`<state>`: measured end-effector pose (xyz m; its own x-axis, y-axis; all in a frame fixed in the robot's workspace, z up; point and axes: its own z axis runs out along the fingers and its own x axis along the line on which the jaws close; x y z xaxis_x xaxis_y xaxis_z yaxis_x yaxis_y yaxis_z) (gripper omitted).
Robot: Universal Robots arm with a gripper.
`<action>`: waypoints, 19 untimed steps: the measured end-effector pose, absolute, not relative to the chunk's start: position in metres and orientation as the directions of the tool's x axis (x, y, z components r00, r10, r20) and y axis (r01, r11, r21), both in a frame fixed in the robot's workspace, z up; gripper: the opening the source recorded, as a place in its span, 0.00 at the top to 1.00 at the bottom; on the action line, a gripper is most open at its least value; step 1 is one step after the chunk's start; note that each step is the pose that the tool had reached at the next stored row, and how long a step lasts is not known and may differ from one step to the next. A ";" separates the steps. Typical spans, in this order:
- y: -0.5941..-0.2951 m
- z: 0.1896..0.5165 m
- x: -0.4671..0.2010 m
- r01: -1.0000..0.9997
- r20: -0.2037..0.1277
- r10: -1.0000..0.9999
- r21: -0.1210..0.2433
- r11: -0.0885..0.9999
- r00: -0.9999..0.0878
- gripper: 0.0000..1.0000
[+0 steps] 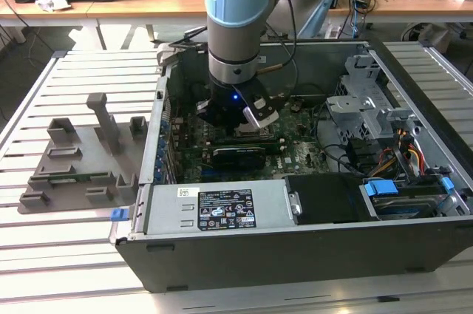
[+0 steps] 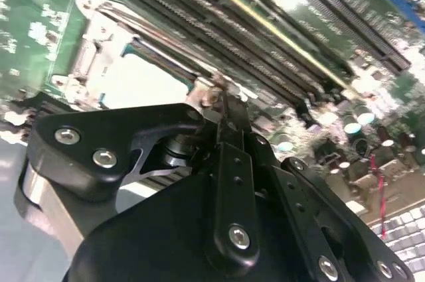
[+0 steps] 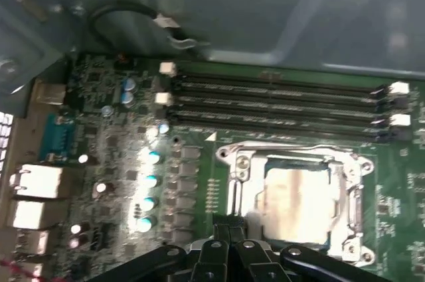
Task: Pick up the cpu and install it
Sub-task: 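Install the second cpu locking lever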
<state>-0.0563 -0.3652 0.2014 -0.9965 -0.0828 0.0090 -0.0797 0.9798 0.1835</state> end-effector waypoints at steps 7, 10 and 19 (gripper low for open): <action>-0.357 0.203 -0.032 -0.080 0.009 -0.084 0.195 0.978 -0.996 0.89; -0.354 0.214 -0.027 -0.080 0.010 -0.084 0.194 0.978 -0.996 0.89; -0.341 0.233 -0.016 -0.078 0.027 -0.083 0.142 0.987 -0.996 0.89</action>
<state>-0.0164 -0.3412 0.2332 -0.9962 -0.0828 0.0270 -0.0781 0.9867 0.1422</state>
